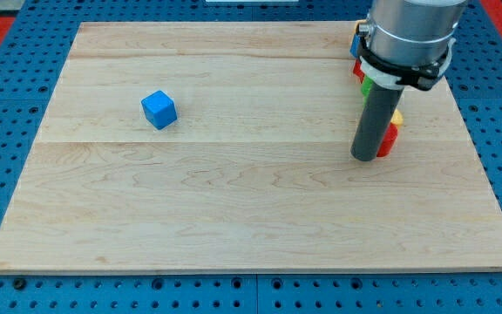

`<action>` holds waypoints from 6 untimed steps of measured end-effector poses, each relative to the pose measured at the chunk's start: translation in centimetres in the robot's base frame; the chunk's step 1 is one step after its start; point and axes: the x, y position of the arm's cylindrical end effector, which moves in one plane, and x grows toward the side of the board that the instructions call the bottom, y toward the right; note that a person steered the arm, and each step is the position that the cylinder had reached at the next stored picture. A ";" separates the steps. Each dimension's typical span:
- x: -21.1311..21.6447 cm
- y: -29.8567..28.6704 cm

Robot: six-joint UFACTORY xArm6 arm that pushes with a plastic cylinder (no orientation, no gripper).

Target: Nudge yellow heart along with red circle down a bit

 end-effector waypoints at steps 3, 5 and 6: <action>-0.9 -3.2; 4.3 6.9; 2.4 12.1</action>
